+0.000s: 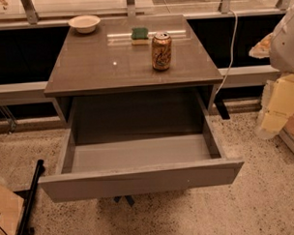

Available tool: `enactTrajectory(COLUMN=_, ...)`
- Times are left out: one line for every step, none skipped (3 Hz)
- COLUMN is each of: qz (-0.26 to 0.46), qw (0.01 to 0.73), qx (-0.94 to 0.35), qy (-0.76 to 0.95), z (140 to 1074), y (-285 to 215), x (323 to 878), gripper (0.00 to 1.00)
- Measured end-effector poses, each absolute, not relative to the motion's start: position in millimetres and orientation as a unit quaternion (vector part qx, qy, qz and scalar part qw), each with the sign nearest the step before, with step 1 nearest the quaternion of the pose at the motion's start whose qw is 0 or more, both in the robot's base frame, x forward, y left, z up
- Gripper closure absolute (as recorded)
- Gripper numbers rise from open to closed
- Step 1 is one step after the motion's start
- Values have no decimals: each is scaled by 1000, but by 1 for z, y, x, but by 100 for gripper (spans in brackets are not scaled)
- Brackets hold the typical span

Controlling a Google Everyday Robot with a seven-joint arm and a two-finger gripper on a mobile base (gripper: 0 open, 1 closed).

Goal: Place orange can into top drawer

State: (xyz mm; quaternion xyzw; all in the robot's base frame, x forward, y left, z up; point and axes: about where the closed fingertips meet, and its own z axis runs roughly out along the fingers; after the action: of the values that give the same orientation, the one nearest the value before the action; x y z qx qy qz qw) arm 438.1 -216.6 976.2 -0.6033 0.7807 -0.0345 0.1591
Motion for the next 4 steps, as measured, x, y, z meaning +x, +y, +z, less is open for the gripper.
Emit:
enactTrajectory(qz=-34, qw=159, qx=-603, qy=781, z=976, y=-217, x=438, gripper=0)
enactTrajectory(qz=-17, qw=192, qx=-596, qy=780, z=974, y=-207, x=452, gripper=0)
enactTrajectory(qz=18, qw=260, qx=-573, qy=777, z=967, y=-184, x=490, gripper=0)
enactTrajectory(qz=35, qw=309, qx=-550, qy=775, z=963, y=-168, x=532, gripper=0)
